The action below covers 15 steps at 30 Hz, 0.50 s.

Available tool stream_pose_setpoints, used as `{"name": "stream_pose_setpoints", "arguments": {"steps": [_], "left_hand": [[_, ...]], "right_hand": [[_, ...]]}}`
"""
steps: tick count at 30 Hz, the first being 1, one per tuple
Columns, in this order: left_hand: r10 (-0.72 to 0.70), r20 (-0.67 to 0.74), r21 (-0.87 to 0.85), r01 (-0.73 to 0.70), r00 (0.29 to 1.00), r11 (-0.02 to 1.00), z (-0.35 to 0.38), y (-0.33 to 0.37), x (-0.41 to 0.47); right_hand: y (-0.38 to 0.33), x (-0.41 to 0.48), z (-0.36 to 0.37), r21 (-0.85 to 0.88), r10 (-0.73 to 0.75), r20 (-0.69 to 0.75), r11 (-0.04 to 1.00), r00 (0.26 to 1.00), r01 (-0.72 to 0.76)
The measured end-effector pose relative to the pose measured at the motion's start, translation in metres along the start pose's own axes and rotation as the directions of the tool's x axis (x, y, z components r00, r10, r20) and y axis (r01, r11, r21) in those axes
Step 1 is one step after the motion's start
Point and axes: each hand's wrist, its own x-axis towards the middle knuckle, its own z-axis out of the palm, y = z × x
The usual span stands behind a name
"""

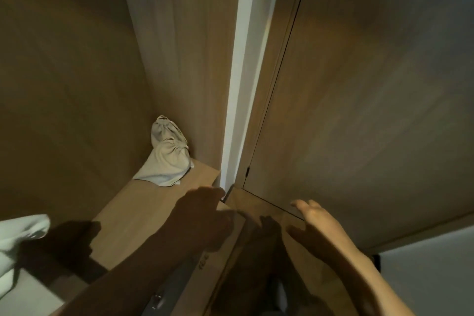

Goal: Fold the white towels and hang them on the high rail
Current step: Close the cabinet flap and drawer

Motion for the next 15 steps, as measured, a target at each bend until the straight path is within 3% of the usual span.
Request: {"name": "stream_pose_setpoints", "arguments": {"steps": [6,15], "left_hand": [[-0.221,-0.038,0.0,0.221,0.975,0.975,0.017,0.047,0.069],[-0.418,-0.126,-0.09,0.409,0.9,0.908,0.033,0.106,0.136]], "right_hand": [[0.053,0.096,-0.043,-0.075,-0.232,0.104,0.968,0.967,0.24],[0.082,0.211,-0.103,-0.109,-0.368,0.27,0.906,0.89,0.408]]}}
